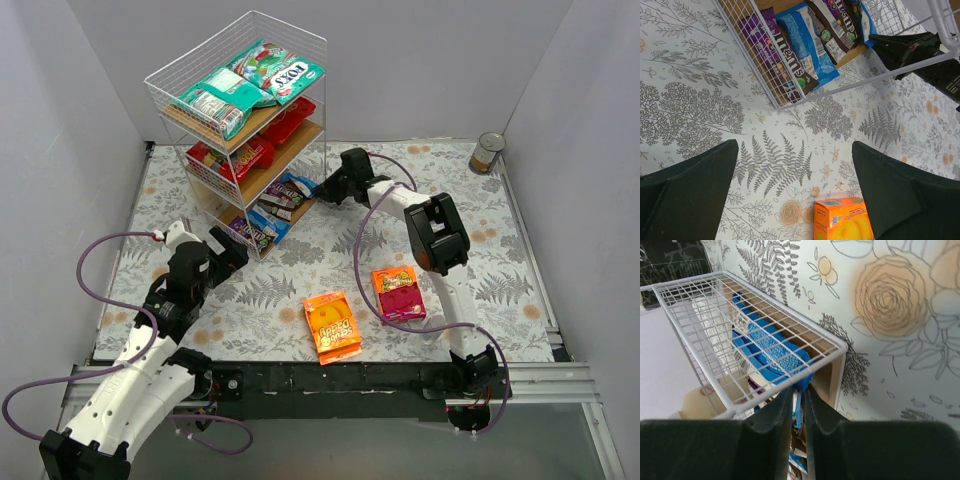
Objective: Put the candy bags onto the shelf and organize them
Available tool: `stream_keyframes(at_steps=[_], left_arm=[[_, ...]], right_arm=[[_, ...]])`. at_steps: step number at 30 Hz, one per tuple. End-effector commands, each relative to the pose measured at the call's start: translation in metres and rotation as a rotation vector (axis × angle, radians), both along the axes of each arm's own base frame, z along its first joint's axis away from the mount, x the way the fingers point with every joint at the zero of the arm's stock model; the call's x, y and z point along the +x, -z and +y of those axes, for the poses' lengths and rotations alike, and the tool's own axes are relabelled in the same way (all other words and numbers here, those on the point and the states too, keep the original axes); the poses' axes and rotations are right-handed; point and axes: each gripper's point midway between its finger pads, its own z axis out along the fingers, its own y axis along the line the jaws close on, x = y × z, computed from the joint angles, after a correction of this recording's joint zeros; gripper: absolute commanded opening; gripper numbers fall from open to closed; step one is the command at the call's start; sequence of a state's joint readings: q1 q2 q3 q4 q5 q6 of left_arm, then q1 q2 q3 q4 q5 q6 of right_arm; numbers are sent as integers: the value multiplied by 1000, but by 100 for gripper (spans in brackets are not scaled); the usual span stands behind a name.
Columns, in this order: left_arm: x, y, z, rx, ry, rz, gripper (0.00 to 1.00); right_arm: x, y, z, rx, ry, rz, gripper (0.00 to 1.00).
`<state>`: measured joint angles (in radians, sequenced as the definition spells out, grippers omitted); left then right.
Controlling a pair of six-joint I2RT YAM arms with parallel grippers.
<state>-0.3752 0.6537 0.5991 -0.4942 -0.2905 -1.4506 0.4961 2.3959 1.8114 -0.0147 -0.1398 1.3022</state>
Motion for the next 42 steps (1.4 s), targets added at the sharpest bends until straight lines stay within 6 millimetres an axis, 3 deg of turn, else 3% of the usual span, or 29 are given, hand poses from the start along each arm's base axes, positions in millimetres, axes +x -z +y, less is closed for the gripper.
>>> stream_keyframes(at_steps=[1, 8, 14, 15, 22, 25, 27, 28, 30, 31, 32, 33, 34, 41, 42], left_arm=[[1, -6, 5, 23, -16, -12, 98], [0, -5, 5, 24, -16, -9, 98], [1, -5, 4, 22, -13, -12, 98], [1, -5, 4, 19, -13, -13, 98], [-1, -7, 4, 14, -13, -18, 98], [-1, -8, 5, 21, -9, -20, 98], [0, -11, 3, 28, 9, -23, 98], [0, -12, 4, 32, 2, -17, 98], [1, -15, 8, 49, -18, -14, 98], [2, -16, 9, 59, -20, -13, 98], [4, -20, 12, 73, -35, -18, 98], [5, -23, 14, 77, -46, -22, 98], [6, -25, 16, 83, -57, -24, 98], [14, -45, 32, 156, -128, -53, 98], [16, -47, 34, 165, -136, -52, 98]], right_arm=[[19, -20, 12, 32, -27, -104, 24], [23, -28, 7, -2, -26, -140, 31], [13, -34, -3, -18, -11, -149, 43], [8, -28, -8, -30, -7, -135, 44], [-4, -56, -28, -45, 38, -187, 51], [-7, -81, -33, -65, 22, -256, 58], [-15, -85, -40, -122, 0, -263, 63], [-18, -104, -46, -137, 1, -299, 64], [-28, -100, -63, -223, -10, -316, 66], [-31, -120, -75, -242, 6, -356, 67], [-36, -120, -83, -278, -5, -370, 68], [-46, -108, -95, -312, -9, -340, 68], [-51, -117, -112, -339, 22, -344, 69], [-99, -111, -205, -544, 116, -309, 70], [-106, -123, -215, -571, 125, -338, 70]])
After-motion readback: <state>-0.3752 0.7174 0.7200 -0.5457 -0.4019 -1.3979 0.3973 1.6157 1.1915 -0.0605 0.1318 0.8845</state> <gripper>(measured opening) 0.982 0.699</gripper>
